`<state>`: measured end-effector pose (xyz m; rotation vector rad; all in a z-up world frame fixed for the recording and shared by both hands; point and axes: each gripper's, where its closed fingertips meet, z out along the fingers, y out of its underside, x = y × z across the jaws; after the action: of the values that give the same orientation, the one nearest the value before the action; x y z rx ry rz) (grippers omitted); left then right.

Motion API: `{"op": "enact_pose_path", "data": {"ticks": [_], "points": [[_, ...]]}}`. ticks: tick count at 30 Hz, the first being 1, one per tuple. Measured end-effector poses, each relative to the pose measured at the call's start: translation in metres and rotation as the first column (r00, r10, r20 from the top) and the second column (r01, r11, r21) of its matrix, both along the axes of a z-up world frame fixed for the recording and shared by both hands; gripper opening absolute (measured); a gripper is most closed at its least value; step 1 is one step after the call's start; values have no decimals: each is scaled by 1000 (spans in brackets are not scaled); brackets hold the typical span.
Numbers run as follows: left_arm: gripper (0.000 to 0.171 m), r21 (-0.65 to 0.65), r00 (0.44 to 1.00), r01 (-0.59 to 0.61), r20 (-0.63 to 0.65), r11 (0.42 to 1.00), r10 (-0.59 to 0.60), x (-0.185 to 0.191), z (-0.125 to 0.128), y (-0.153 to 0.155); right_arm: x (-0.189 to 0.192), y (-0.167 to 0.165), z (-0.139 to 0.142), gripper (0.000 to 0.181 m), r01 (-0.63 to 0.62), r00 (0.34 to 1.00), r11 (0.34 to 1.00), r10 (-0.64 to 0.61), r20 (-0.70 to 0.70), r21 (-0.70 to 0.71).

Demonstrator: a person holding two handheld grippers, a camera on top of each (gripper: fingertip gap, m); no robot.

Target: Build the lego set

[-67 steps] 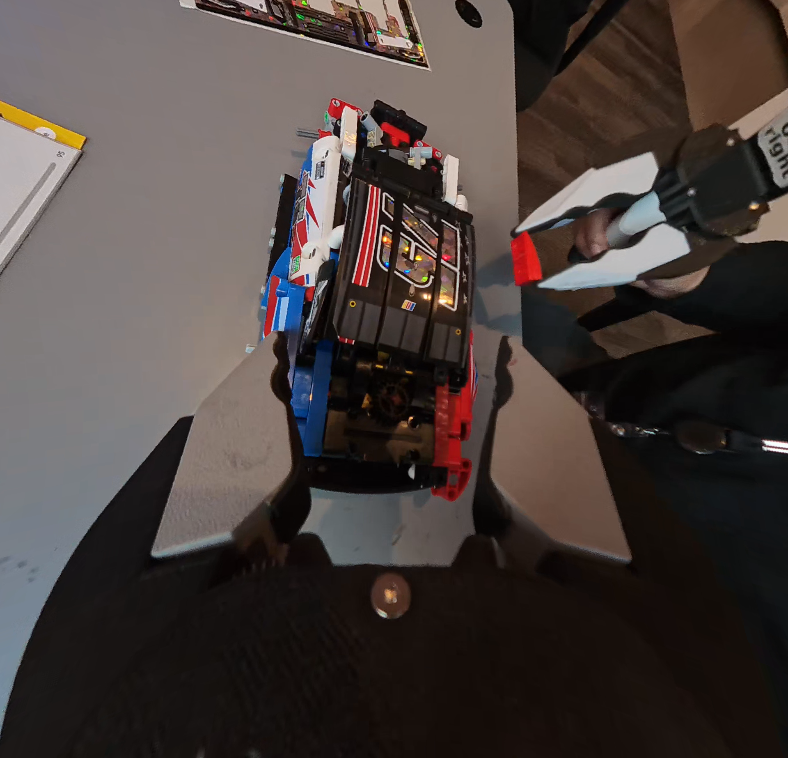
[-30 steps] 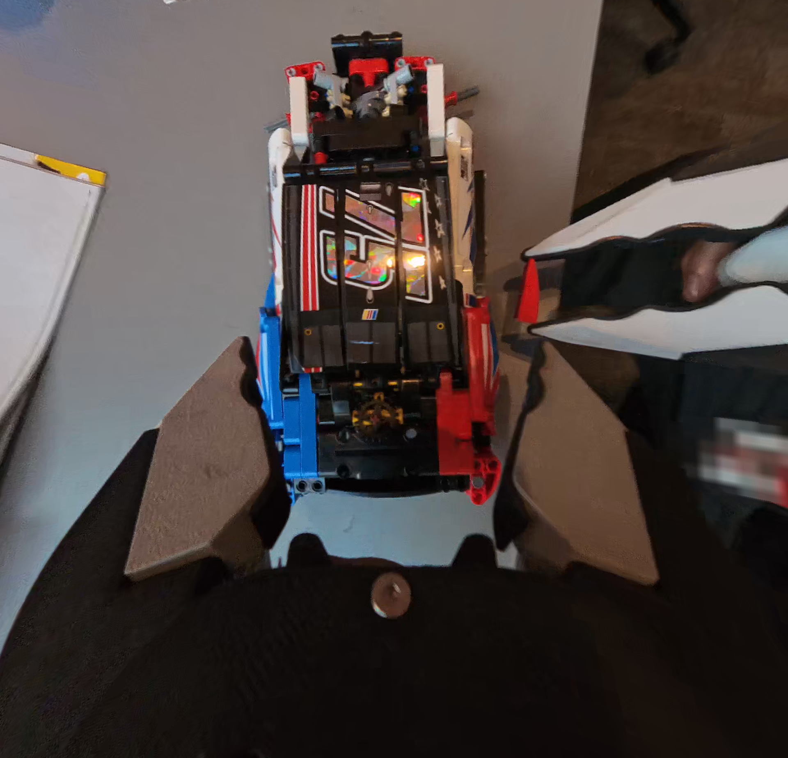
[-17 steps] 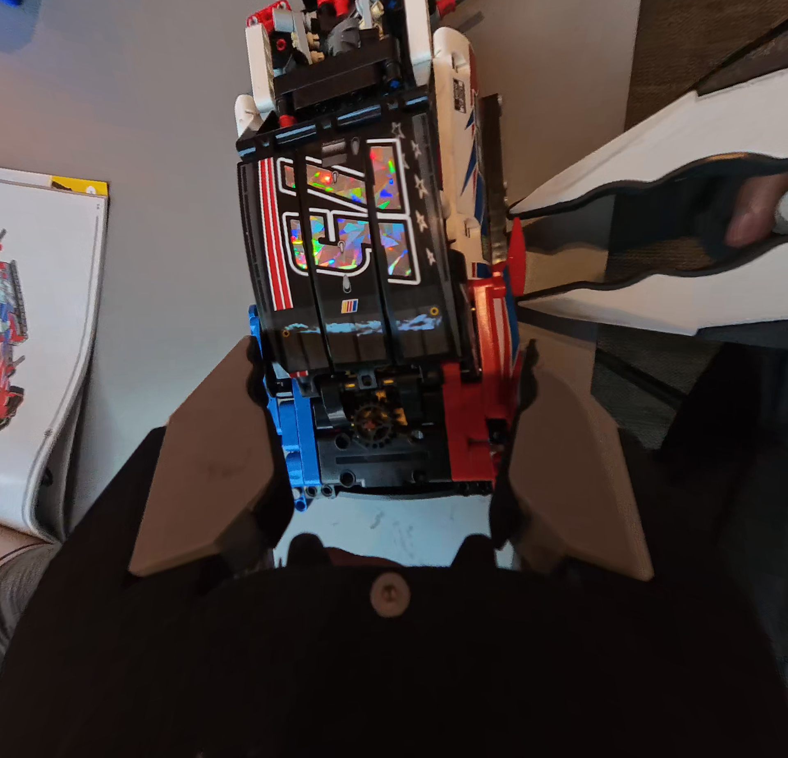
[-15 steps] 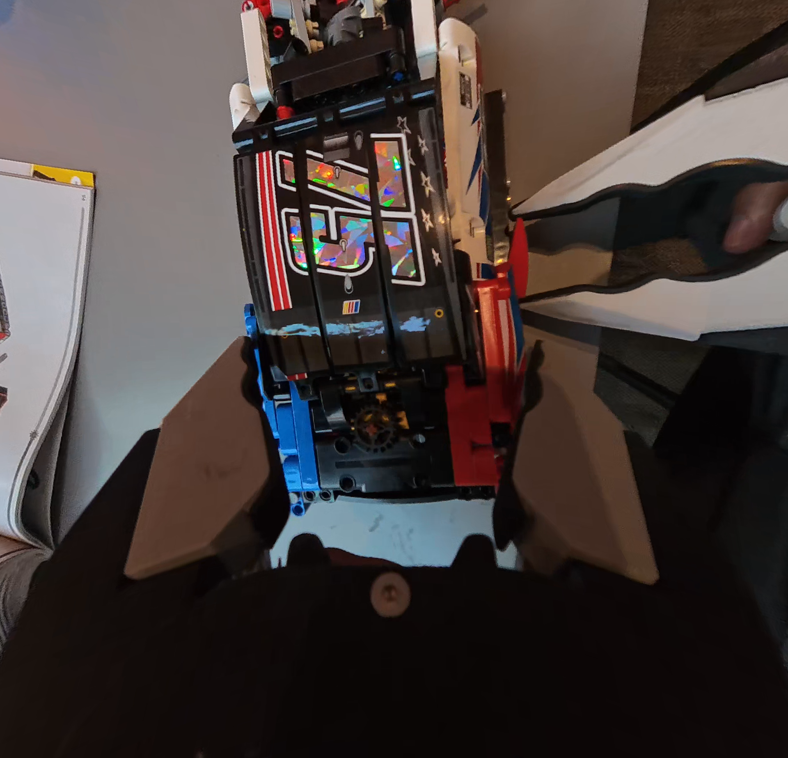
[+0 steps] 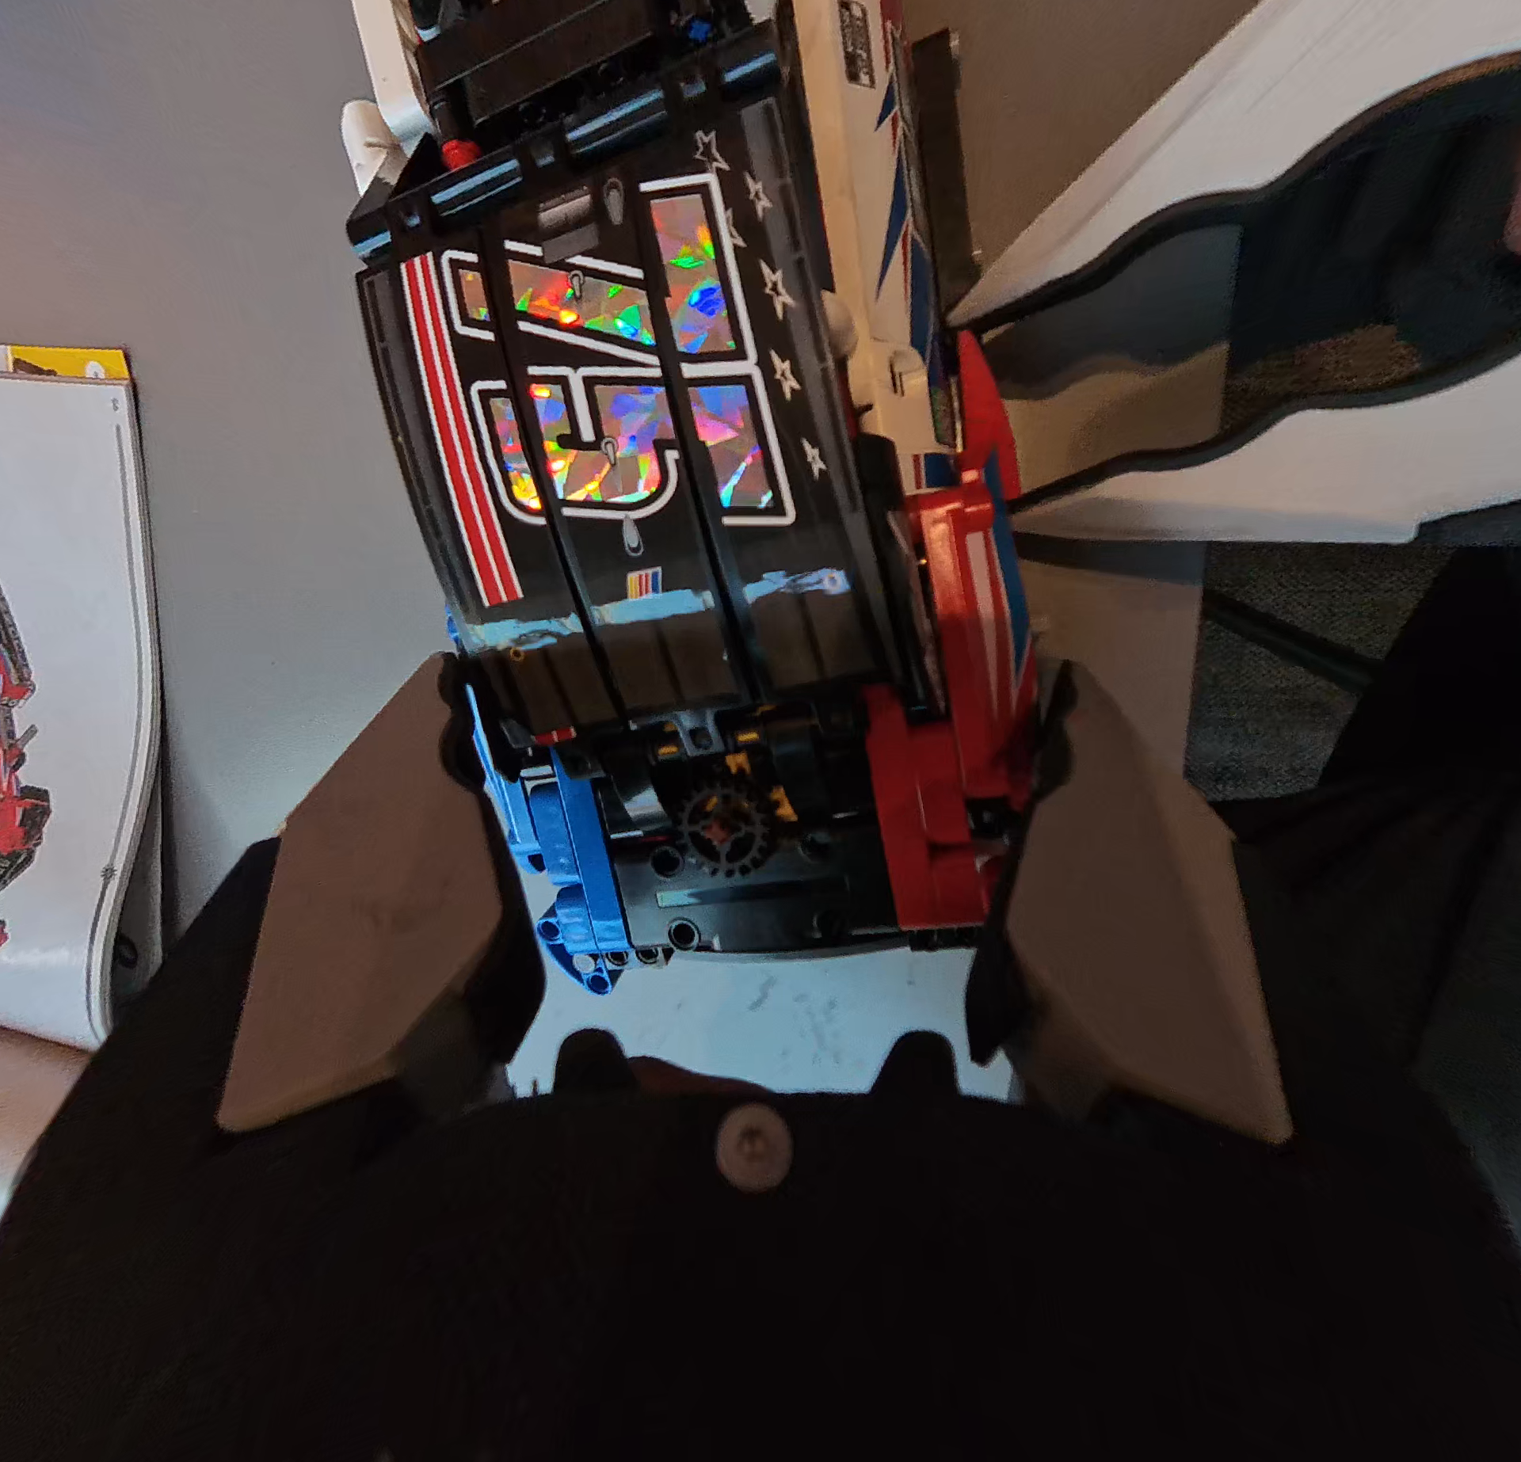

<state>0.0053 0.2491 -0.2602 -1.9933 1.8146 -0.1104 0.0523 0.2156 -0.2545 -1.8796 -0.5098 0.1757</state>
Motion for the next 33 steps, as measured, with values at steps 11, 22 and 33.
{"op": "enact_pose_path", "data": {"ticks": [11,22,33], "points": [[132,-7,994,-88,70,996,88,5,3,3,0,3,-1,34,29,997,996,-35,-67,-90],[131,-34,985,-113,127,993,117,8,6,4,6,-9,-5,17,-4,998,1000,2,-67,-30],[131,-92,978,-89,178,992,104,8,11,2,0,-6,-4,14,-17,997,1000,15,-71,-23]]}}
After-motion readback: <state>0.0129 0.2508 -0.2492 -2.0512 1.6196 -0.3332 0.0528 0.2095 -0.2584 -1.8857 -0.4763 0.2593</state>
